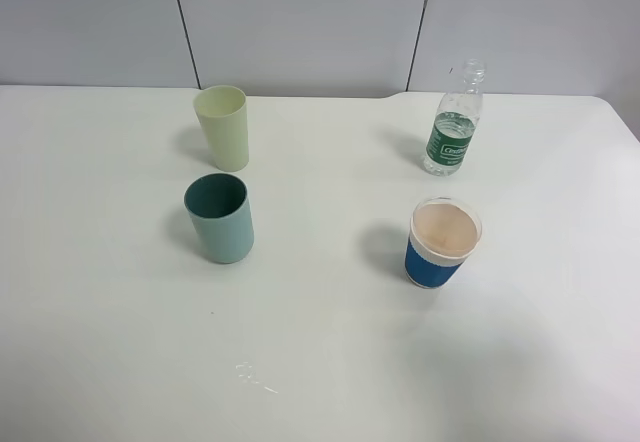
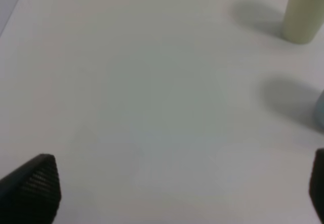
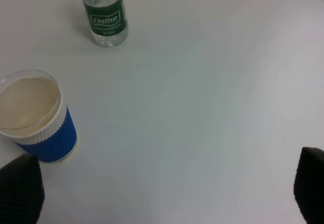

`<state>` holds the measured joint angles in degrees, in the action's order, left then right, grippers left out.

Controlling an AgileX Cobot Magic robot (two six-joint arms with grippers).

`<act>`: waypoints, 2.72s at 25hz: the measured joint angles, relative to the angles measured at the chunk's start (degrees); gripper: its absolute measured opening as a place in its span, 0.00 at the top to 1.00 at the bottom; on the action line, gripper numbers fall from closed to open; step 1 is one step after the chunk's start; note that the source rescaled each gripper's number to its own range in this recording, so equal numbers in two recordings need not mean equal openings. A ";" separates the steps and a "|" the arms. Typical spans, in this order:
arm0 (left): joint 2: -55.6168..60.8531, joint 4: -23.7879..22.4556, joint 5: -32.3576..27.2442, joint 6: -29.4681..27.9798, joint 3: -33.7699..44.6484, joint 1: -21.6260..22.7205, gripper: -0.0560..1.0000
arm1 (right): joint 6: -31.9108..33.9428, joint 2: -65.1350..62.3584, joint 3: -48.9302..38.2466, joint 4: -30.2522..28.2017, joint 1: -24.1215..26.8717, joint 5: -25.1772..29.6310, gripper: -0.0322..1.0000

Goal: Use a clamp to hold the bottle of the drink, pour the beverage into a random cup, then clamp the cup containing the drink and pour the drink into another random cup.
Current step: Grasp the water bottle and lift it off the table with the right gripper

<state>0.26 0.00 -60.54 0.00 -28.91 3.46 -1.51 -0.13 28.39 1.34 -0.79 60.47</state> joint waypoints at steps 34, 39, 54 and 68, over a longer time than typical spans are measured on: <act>0.00 0.00 0.00 0.00 0.00 0.00 0.00 | -9.35 17.32 13.27 -0.11 0.00 -4.78 0.00; 0.00 0.00 0.00 0.30 0.00 0.00 0.00 | -11.81 26.80 15.58 -0.11 0.00 -13.22 0.00; 0.00 0.00 0.00 0.00 0.00 0.00 0.00 | -12.74 51.39 15.58 -4.60 0.00 -24.85 0.00; 0.00 0.00 0.00 0.00 0.00 0.00 0.00 | -12.74 62.24 1.15 -7.94 0.00 -48.84 0.00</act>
<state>0.26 0.00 -60.54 0.00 -28.91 3.46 -14.24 62.11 29.55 -6.60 -0.79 11.63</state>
